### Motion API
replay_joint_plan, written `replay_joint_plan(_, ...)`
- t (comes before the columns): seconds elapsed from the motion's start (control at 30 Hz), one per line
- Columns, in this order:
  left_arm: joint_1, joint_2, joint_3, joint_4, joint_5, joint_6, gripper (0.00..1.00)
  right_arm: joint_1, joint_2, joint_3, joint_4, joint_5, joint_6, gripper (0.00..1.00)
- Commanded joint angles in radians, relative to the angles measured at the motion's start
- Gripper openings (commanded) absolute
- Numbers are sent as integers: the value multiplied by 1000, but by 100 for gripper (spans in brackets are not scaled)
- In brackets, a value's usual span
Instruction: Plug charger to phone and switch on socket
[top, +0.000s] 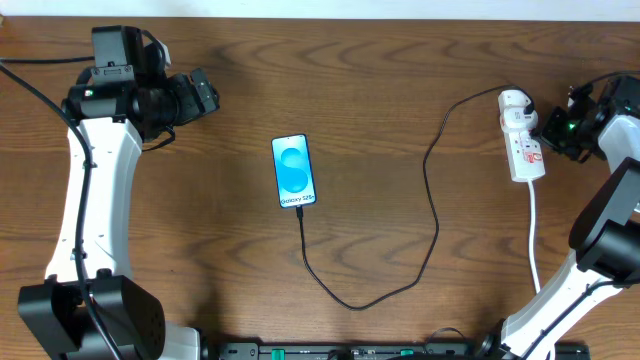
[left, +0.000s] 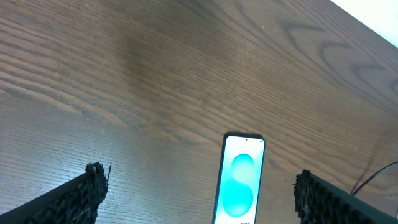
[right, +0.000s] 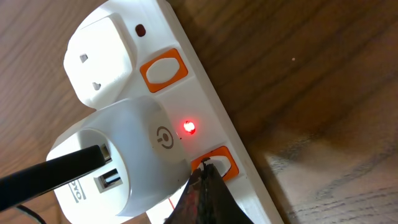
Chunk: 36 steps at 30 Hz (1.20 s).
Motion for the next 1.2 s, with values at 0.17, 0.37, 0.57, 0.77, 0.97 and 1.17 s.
replay_joint_plan(0.17, 3, -6, 6, -4, -7, 5, 98, -19, 53, -5, 13, -40, 70, 1)
replay_joint_plan(0.37, 3, -6, 6, -4, -7, 6, 98, -123, 23, 80, -35, -51, 70, 1)
replay_joint_plan(0.57, 3, -6, 6, -4, -7, 6, 98, -193, -74, 91, -38, -163, 70, 1)
replay_joint_plan(0.77, 3, -6, 6, -4, -7, 6, 98, -190, -264, 91, -61, -285, 69, 1)
replay_joint_plan(0.97, 3, -6, 6, -4, -7, 5, 98, -123, -424, 91, -129, -286, 43, 1)
replay_joint_plan(1.17, 3, -6, 6, -4, -7, 6, 98, 20, -542, 91, -226, -282, -19, 1)
